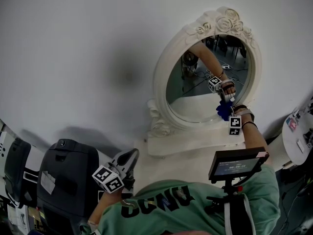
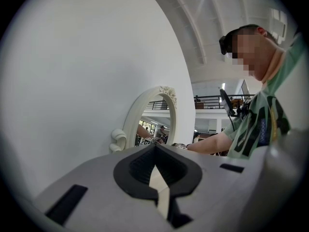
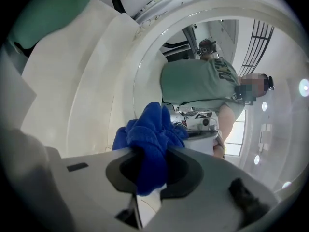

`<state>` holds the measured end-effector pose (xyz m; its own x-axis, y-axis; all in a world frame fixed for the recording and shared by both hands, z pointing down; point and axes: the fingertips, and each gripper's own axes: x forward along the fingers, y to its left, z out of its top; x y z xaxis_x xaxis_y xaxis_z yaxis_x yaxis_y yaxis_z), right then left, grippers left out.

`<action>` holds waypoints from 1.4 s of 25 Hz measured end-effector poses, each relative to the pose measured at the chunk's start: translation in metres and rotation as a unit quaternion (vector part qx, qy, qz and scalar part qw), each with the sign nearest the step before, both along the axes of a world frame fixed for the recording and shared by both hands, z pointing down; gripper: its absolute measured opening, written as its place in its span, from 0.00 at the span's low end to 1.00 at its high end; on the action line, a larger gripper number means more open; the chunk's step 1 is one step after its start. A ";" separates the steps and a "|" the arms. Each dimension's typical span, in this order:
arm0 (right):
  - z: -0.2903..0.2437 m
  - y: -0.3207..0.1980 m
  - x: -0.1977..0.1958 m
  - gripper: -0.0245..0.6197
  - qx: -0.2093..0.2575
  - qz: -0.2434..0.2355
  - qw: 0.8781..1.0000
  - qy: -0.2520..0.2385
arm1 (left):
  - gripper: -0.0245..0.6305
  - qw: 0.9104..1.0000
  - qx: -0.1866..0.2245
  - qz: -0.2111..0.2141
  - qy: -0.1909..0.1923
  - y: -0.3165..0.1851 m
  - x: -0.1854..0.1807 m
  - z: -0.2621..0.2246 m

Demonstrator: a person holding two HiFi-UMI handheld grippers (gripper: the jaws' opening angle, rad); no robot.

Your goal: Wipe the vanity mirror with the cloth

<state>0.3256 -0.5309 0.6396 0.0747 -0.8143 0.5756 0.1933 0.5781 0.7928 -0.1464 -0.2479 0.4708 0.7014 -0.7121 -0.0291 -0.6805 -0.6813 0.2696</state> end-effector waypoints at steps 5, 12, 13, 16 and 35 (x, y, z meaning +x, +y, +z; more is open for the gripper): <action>-0.002 0.010 -0.033 0.15 -0.019 0.002 0.999 -0.030 | 0.05 1.000 0.003 0.001 0.001 0.001 -0.001 -0.001; 0.001 0.047 -0.218 0.15 -0.044 -0.177 0.973 -0.141 | 0.05 1.000 0.005 -0.001 0.004 0.003 0.000 -0.003; 0.001 0.052 -0.243 0.15 -0.047 -0.196 0.967 -0.153 | 0.05 1.000 0.005 -0.002 0.003 0.003 -0.001 -0.003; -0.001 0.062 -0.302 0.15 -0.048 -0.240 0.954 -0.173 | 0.05 1.000 0.005 -0.009 0.001 0.006 -0.006 -0.005; 0.094 0.021 -0.161 0.14 -0.094 -0.043 0.988 -0.118 | 0.05 1.000 -0.006 -0.002 -0.005 0.007 0.003 0.000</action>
